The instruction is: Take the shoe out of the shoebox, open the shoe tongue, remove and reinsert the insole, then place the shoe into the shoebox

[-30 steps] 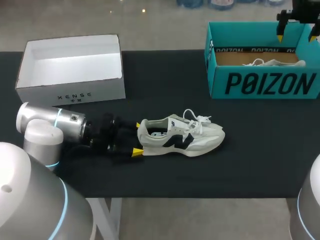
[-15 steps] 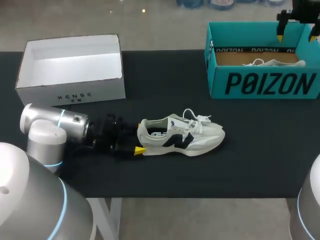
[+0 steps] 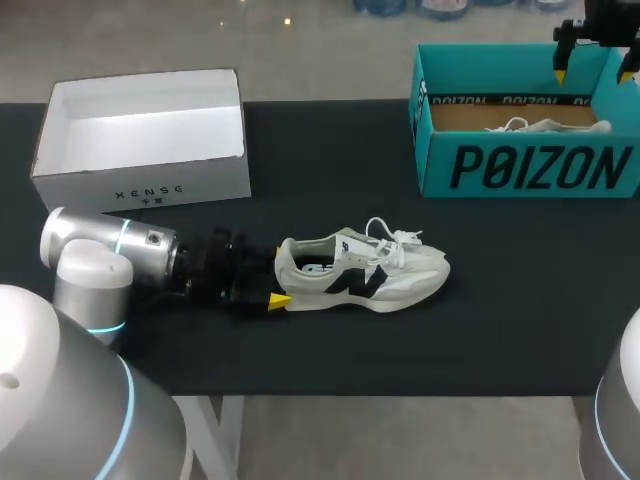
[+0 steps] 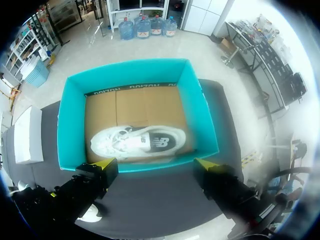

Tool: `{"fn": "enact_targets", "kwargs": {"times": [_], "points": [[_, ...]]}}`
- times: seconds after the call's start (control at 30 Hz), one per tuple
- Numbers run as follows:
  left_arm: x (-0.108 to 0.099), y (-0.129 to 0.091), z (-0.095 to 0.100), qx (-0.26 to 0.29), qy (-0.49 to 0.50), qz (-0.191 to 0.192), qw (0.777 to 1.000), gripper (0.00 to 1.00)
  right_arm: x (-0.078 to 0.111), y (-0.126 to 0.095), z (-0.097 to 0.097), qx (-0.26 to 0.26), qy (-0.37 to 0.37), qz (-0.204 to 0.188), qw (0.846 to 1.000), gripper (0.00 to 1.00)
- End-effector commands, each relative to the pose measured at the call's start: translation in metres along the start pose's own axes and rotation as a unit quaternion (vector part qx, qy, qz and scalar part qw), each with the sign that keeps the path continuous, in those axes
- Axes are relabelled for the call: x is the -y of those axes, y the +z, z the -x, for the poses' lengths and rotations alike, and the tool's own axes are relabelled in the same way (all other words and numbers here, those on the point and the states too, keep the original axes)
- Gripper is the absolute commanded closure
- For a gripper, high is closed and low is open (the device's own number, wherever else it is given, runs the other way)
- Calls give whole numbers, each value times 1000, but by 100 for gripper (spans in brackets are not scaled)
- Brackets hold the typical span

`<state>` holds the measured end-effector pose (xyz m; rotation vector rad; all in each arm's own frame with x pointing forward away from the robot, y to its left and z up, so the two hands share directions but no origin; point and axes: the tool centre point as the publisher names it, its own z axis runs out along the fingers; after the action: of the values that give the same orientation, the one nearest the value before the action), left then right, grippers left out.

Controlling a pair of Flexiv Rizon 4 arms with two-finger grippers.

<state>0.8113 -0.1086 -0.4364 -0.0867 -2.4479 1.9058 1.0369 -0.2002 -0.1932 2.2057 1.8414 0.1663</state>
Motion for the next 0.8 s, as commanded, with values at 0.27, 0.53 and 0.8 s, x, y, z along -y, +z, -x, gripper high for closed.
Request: {"fn": "enact_targets", "kwargs": {"times": [0.27,0.53,0.8], "points": [[-4,1,0,1,0,0,1000,100,8,-14,-31,24,-1,3,1000,0],[-4,1,0,1,0,0,1000,100,78,-32,-100,26,17,-50,998,0],[-4,1,0,1,0,0,1000,100,164,-33,-173,40,-18,-87,995,0]]}}
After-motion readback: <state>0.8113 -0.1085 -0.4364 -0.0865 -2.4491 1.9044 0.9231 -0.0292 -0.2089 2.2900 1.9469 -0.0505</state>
